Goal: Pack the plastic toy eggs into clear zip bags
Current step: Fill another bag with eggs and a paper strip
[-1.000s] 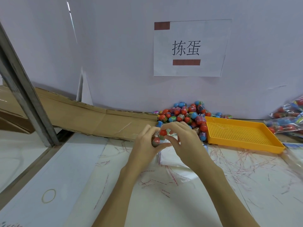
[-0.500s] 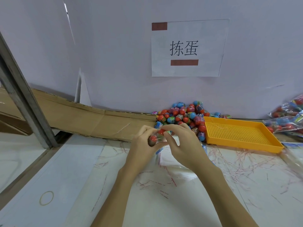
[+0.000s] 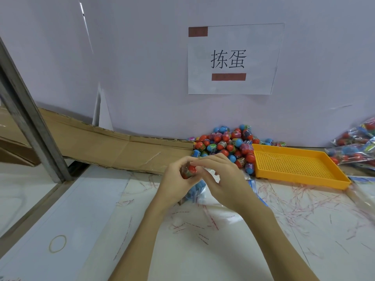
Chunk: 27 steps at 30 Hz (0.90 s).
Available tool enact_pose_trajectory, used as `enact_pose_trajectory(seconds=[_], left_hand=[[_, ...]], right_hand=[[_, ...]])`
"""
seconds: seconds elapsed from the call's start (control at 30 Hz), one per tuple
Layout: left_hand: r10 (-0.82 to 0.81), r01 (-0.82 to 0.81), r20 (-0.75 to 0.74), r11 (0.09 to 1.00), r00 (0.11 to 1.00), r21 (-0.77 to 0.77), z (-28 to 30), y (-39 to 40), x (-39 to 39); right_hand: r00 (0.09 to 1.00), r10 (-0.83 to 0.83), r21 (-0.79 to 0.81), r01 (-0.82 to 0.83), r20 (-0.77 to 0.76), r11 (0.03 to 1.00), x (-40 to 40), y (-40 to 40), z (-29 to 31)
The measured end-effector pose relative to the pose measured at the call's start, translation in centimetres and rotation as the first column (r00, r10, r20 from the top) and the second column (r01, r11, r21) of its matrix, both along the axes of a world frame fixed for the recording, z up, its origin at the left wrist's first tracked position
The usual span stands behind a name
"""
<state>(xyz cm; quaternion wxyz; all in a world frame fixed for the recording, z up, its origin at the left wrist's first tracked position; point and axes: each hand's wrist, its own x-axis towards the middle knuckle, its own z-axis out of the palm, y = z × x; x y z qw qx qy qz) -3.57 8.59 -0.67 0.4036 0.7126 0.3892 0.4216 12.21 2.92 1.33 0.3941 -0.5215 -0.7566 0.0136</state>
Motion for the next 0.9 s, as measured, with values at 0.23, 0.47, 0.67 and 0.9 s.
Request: enact_pose_trajectory(seconds=[0.23, 0.47, 0.67, 0.9], left_hand=[[-0.050, 0.050, -0.018, 0.998, 0.999, 0.024, -0.4, 0.3, -0.2], [-0.089, 0.087, 0.041, 0.995, 0.995, 0.040, -0.4, 0.1, -0.1], [-0.020, 0.031, 0.222, 0.998, 0.975, -0.046, 0.4, -0.2, -0.3], [0.092, 0.012, 0.461, 0.976, 0.883, -0.219, 0.8, -0.1, -0.5]], right_hand=[[0.985, -0.003, -0.004, 0.004, 0.172, 1.000, -0.7, -0.1, -0.1], [0.980, -0.066, 0.056, 0.056, 0.189, 0.997, -0.3, 0.0, -0.2], [0.969, -0.071, 0.125, 0.103, -0.237, 0.987, -0.5, 0.0, 0.3], [0.743, -0.177, -0.479, -0.214, -0.646, 0.851, 0.1, 0.1, 0.2]])
